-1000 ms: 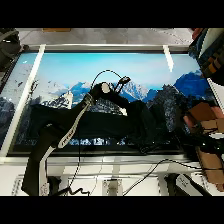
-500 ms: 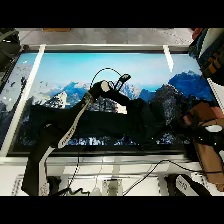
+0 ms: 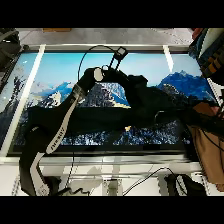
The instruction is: Fold the clothes and pants, and hang the long-sleeved shirts on hangers.
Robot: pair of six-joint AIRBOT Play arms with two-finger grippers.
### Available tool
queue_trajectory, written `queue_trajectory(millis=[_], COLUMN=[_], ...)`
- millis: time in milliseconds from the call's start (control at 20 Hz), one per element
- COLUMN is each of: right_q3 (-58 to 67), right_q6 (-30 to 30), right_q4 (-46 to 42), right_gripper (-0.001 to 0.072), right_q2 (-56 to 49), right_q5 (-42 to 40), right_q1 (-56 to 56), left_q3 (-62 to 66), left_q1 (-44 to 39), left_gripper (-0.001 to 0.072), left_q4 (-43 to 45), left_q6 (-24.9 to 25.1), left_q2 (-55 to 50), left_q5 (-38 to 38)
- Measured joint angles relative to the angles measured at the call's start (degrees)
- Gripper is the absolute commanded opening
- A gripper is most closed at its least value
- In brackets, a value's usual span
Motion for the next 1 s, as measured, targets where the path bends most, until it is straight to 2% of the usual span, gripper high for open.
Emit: queue_trajectory(millis=[300, 450, 650, 800, 850, 900, 1000], right_q3=[0.7, 0.8, 0.8, 0.7, 0.6, 0.3, -0.2], right_q6=[2.6, 3.0, 3.2, 3.3, 3.3, 3.4, 3.4], right_q4=[-3.2, -3.9, -5.9, -10.9, -13.2, -15.8, -20.2], right_gripper=[0.0037, 0.0037, 0.0037, 0.0037, 0.0037, 0.0037, 0.0037], right_q2=[4.3, 4.8, 5.0, 5.0, 5.0, 5.0, 5.0], right_q5=[0.9, 1.1, 1.1, 1.2, 1.2, 1.3, 1.2], right_q1=[0.0, 0.0, 0.0, 0.0, 0.0, 0.0, 0.0], left_q3=[-0.5, -0.8, -0.9, -1.1, -1.3, -1.6, -2.0], left_q1=[0.7, 1.4, 1.8, 2.1, 2.4, 3.0, 4.4], left_gripper=[0.0028, 0.0028, 0.0027, 0.0027, 0.0026, 0.0025, 0.0025], left_q4=[0.5, 0.6, 0.7, 0.7, 0.7, 1.2, 7.4], left_q6=[22.6, 31.7, 41.4, 44.1, 43.4, 41.0, 30.0], left_q2=[1.2, 1.6, 2.4, 2.8, 3.0, 3.0, 3.1], left_q5=[17.8, 28.4, 36.4, 34.6, 32.8, 30.4, 22.9])
